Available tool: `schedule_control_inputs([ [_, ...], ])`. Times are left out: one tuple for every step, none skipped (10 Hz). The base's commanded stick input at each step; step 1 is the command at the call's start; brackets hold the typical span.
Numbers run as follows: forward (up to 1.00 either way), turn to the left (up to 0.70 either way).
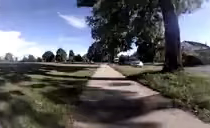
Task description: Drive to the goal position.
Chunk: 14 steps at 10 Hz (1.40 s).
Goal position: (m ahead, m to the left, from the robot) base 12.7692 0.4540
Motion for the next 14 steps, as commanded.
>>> schedule_control_inputs([
  [1.0,0.0],
  [1.0,0.0],
  [1.0,0.0],
  [1.0,0.0],
  [1.0,-0.02],
  [1.0,-0.01],
  [1.0,0.0],
  [1.0,0.0],
  [1.0,0.0],
  [1.0,0.0],
  [1.0,0.0],
  [1.0,0.0],
  [1.0,0.0],
  [1.0,0.0],
])
